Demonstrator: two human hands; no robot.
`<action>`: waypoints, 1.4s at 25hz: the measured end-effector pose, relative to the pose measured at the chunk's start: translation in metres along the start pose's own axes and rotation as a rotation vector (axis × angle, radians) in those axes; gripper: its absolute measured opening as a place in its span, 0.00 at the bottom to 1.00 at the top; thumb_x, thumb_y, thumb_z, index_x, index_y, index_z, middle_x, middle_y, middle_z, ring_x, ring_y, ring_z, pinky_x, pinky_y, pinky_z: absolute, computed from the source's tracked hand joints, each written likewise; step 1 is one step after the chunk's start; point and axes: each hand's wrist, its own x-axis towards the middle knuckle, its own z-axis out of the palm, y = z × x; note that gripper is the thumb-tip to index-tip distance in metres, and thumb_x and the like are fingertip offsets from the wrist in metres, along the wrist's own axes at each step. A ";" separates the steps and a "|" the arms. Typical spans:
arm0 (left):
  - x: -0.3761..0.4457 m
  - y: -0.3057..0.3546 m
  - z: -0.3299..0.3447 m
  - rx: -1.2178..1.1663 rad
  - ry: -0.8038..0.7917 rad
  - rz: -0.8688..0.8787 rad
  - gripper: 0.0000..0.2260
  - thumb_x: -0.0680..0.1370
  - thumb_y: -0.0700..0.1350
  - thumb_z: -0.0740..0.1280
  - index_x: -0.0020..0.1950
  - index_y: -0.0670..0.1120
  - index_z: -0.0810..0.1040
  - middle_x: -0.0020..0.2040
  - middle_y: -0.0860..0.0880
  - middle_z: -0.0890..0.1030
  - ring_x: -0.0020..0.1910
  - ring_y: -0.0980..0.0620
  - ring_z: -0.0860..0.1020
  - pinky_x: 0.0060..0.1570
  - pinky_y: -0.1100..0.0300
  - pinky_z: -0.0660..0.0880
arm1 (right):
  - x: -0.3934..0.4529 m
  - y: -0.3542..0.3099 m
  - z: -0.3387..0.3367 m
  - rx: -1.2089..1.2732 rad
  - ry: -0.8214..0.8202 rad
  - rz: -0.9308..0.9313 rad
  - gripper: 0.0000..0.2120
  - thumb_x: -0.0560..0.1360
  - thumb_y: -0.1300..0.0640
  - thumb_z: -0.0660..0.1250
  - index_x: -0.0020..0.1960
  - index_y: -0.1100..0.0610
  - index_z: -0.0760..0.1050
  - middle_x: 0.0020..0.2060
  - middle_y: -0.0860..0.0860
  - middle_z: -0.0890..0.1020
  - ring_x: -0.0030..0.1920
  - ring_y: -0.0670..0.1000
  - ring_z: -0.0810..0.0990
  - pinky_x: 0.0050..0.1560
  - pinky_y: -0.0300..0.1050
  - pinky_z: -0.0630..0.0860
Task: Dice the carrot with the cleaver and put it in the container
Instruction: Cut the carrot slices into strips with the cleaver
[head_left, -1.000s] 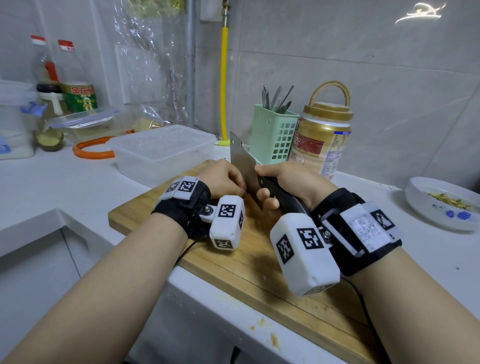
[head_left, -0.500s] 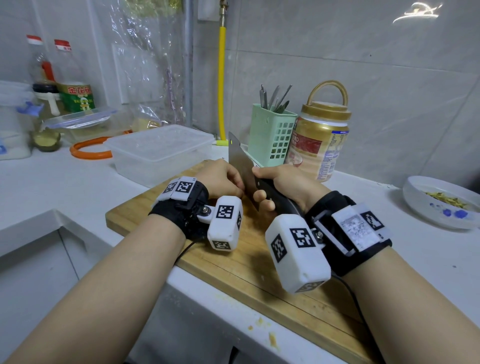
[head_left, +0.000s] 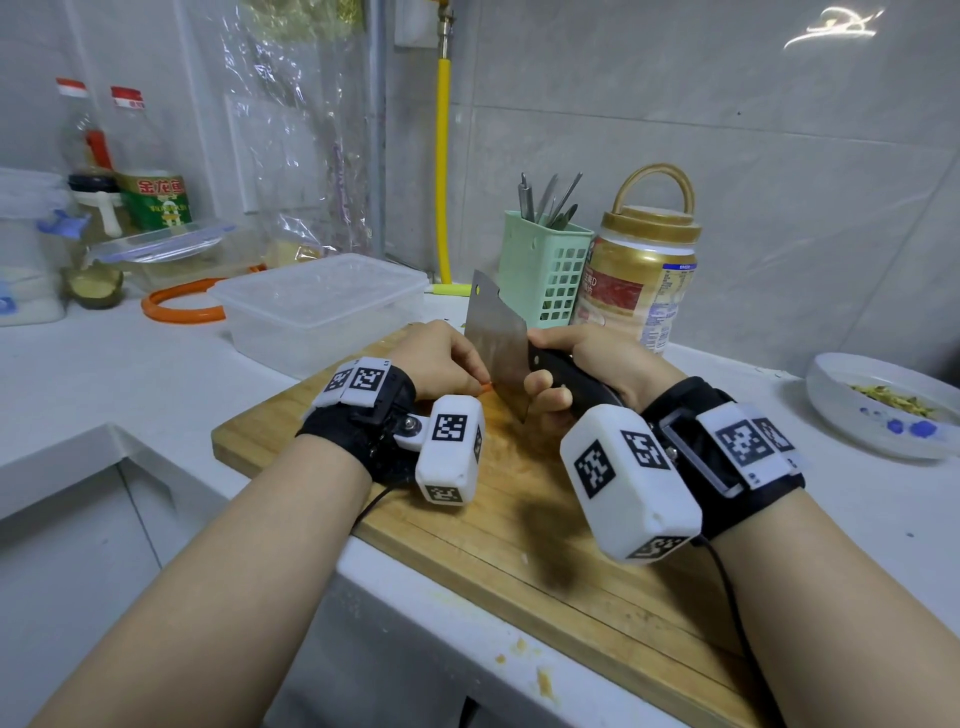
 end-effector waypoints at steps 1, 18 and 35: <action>0.000 -0.001 0.000 -0.015 -0.005 0.009 0.06 0.69 0.39 0.76 0.40 0.50 0.85 0.44 0.49 0.85 0.46 0.52 0.82 0.56 0.52 0.78 | -0.001 -0.001 0.000 -0.002 0.000 -0.004 0.09 0.82 0.52 0.57 0.54 0.57 0.61 0.24 0.52 0.69 0.17 0.47 0.65 0.22 0.32 0.63; 0.003 -0.003 0.000 0.034 0.022 0.001 0.06 0.69 0.42 0.76 0.36 0.53 0.84 0.39 0.53 0.84 0.42 0.57 0.80 0.47 0.61 0.76 | -0.002 -0.001 0.008 -0.064 0.032 -0.063 0.09 0.82 0.52 0.56 0.49 0.58 0.64 0.24 0.52 0.68 0.17 0.48 0.65 0.22 0.33 0.62; 0.004 -0.006 0.002 0.063 0.025 0.001 0.06 0.68 0.45 0.76 0.34 0.56 0.84 0.37 0.55 0.84 0.41 0.56 0.81 0.49 0.55 0.79 | 0.001 0.002 0.013 -0.108 0.066 -0.078 0.11 0.81 0.53 0.59 0.44 0.59 0.65 0.27 0.54 0.68 0.18 0.49 0.65 0.20 0.35 0.63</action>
